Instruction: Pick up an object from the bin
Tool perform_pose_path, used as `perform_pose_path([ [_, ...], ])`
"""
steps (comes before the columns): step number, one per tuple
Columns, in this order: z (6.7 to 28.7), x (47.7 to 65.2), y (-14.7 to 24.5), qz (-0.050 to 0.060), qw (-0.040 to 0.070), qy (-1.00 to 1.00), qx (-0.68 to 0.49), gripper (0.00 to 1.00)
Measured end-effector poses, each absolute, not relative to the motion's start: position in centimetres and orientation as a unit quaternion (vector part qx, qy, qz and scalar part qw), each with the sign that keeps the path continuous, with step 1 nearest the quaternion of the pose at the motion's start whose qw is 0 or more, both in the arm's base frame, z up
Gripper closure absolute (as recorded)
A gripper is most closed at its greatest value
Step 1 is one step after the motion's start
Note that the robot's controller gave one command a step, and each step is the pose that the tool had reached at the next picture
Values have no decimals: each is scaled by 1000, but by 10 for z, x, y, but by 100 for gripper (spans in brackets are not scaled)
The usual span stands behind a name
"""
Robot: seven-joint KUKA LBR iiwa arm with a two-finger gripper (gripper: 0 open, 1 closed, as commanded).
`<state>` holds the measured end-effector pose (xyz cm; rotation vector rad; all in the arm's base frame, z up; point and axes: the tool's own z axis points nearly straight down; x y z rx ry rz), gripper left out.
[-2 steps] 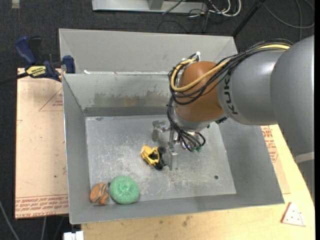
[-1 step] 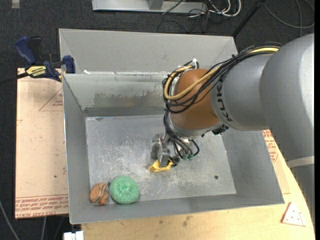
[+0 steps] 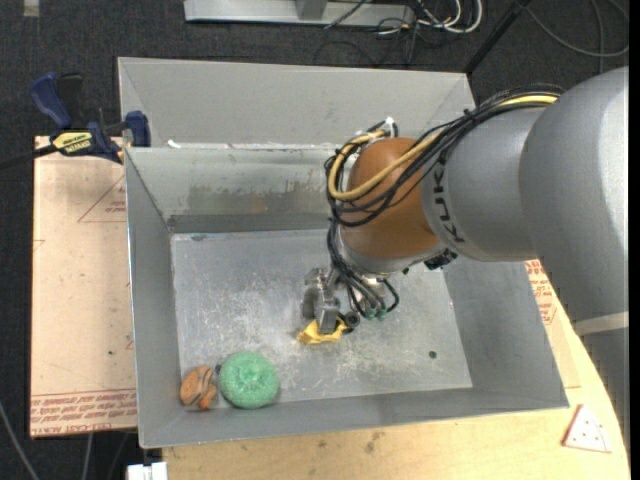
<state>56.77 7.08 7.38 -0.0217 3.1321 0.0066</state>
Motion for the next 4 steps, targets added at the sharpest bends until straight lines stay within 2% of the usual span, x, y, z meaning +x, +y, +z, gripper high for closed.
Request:
perform_pose_path([
  [1, 90, 573, 75, 1, 2, 1000, -7, 100],
  [2, 109, 577, 77, 1, 1, 1000, -2, 0],
  [3, 109, 577, 77, 1, 1, 1000, -2, 0],
  [4, 95, 567, 72, 1, 2, 1000, -23, 0],
])
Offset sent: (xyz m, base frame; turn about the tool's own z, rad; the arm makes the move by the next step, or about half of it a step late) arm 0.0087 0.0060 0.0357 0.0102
